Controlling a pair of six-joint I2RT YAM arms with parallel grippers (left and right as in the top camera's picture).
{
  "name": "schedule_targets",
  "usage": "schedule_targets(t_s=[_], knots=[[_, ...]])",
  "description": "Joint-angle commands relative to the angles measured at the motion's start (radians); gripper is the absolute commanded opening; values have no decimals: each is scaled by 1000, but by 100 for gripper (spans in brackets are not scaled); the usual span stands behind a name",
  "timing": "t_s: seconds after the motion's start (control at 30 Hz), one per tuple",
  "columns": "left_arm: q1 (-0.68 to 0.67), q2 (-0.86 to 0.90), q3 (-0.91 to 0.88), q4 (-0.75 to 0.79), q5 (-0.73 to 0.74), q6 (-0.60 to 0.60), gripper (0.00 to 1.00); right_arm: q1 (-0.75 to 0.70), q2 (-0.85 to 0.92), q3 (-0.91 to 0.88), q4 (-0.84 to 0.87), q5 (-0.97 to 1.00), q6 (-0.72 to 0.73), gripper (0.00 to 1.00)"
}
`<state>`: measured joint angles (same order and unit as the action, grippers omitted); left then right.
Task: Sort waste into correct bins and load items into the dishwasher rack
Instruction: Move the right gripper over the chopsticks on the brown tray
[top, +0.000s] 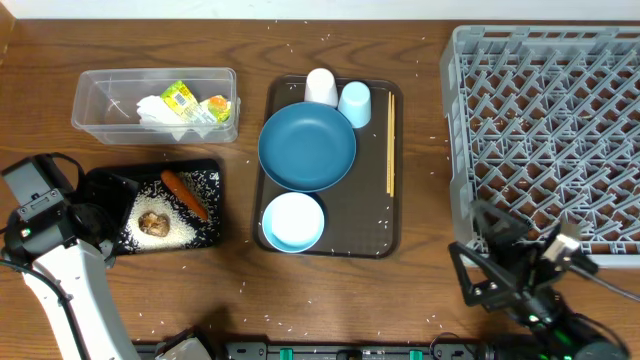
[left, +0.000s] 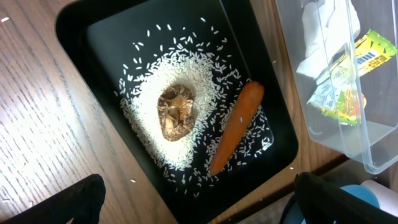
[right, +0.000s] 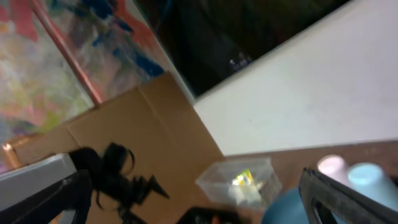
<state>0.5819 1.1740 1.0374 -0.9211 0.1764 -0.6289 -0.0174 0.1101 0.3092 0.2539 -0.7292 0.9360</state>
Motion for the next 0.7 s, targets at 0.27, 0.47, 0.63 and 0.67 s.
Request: schedule_targets(t_s=[0.27,0.47,0.63,0.67], knots=[[5,-5,-6,-6,-13,-5,98,8,599,618,-448,41,-460,99],[5,-5,-6,-6,-13,-5,98,200,976,937,-820,339,-647,99],[5,-5,-6,-6,-13,-5,98,435,1281,1183,-1038,780,-652,99],[5,-5,-6,-6,-13,-5,98,454,1322,1217,-1064,841,-631,99]])
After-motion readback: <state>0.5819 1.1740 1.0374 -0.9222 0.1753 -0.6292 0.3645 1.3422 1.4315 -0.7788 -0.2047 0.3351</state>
